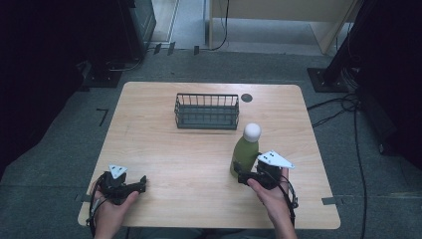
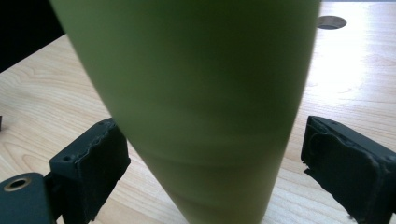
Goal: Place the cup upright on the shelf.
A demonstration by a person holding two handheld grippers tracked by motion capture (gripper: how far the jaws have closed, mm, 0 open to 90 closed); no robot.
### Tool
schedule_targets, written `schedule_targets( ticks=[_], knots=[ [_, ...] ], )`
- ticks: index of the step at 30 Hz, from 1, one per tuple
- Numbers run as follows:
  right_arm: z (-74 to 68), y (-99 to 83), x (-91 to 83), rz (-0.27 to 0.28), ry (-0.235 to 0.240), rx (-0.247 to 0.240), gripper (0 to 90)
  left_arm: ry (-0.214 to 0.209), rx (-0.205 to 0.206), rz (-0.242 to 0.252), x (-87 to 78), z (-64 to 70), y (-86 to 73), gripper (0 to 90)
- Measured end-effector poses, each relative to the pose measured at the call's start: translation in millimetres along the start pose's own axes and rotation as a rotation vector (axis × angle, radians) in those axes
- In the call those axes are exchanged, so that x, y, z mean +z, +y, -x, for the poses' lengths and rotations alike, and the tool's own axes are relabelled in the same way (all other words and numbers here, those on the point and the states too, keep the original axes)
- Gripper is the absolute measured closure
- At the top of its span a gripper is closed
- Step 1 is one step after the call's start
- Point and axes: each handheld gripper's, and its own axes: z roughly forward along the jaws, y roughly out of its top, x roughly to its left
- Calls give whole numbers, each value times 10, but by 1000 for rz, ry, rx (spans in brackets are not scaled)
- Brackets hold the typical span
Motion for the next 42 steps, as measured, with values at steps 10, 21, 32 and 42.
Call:
schedule_targets(
  ticks=[10,21,32,42],
  knots=[
    [8,-48,145,33,-2,24,93,0,0,0,0,0,0,0],
    [11,-140,240,54,-3,33,120,0,0,0,0,0,0,0],
    [-26,-170,265,65,-26,-31,176,0,0,0,0,0,0,0],
    [-30,-177,246,76,-34,-46,187,0,0,0,0,0,0,0]
  ],
)
